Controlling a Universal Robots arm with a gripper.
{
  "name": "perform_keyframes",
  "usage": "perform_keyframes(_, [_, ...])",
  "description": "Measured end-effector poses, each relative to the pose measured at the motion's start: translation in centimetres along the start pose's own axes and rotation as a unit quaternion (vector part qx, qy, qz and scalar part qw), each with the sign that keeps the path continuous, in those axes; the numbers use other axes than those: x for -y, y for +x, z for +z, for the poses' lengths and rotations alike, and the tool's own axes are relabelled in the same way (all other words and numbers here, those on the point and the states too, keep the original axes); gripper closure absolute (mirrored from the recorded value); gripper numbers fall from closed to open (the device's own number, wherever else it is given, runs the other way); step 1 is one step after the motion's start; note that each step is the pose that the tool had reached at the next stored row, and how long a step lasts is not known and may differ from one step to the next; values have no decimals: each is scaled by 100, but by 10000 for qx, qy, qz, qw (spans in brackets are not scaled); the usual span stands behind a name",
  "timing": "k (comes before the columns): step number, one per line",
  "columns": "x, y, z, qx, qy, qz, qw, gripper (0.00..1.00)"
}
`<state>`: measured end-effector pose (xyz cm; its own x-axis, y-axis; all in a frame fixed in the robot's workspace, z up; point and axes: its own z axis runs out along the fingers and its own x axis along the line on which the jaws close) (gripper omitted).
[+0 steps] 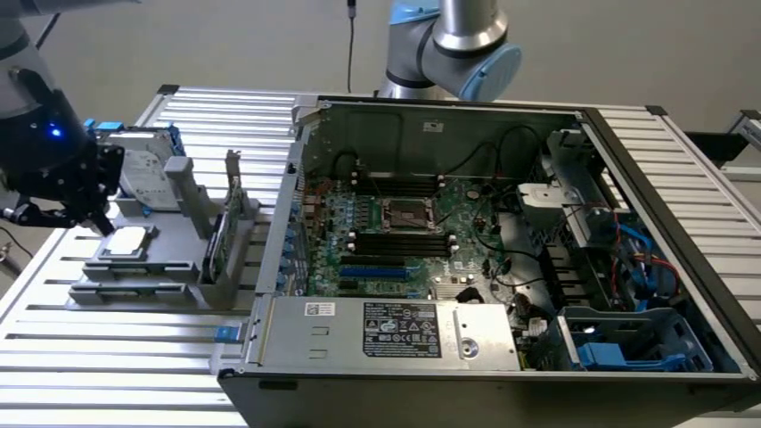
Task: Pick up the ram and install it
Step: 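Pick up the ram and move it above insertion slot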
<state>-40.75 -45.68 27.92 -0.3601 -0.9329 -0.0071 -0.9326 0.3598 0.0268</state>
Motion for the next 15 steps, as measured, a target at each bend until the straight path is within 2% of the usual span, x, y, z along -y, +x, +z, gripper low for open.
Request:
perform_keyframes(3, [1,0,29,-8,-2,-273,9996,89])
perform_keyframes(7, [2,0,68,-17,-4,-632,9980,89])
perform_keyframes(11, [3,1,107,-27,-7,-999,9950,89])
perform_keyframes(15, [4,1,140,-37,-10,-1356,9908,89])
